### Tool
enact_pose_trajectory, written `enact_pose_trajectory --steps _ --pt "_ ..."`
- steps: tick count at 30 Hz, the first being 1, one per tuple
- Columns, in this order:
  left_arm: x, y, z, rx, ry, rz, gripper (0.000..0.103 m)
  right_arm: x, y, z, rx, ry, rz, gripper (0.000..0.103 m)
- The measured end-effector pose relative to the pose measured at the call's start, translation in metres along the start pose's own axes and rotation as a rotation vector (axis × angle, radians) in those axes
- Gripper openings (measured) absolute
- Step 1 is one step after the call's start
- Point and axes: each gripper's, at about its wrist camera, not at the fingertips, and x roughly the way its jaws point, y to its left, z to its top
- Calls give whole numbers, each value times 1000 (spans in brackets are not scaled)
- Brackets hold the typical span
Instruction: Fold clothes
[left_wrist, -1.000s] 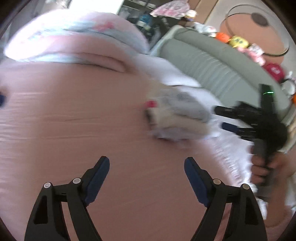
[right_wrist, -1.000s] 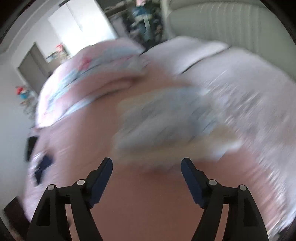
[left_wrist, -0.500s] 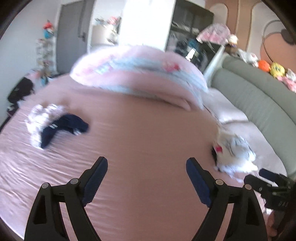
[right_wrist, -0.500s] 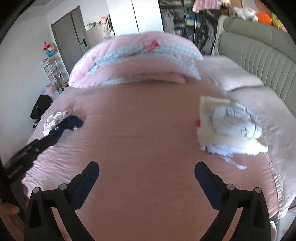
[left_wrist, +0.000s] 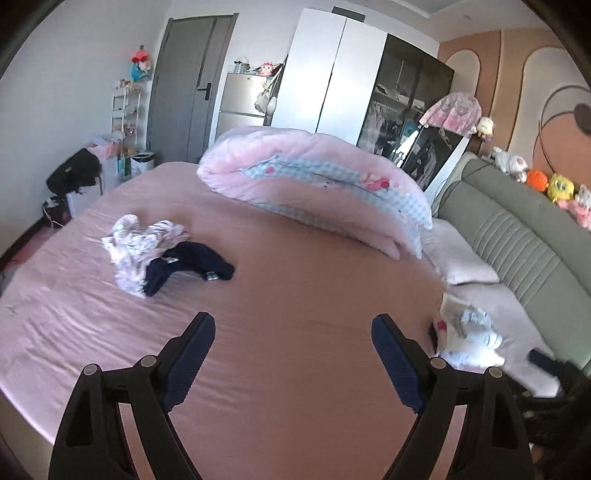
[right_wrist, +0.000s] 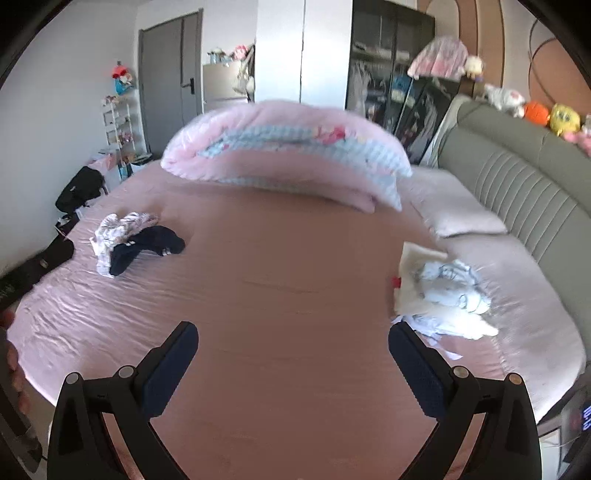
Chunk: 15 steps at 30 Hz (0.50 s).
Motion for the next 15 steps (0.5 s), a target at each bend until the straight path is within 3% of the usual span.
enact_pose_trajectory --steps 6,10,15 --pt "-44 6 -20 9 -58 13 87 -44 -2 -12 -23 -49 -41 103" --pt "-53 10 -36 3 -27 40 87 -58 -10 -23 -9 -43 -32 103" --pt "-55 6 -74 -61 23 -6 88 -59 -17 -46 21 -16 -78 103"
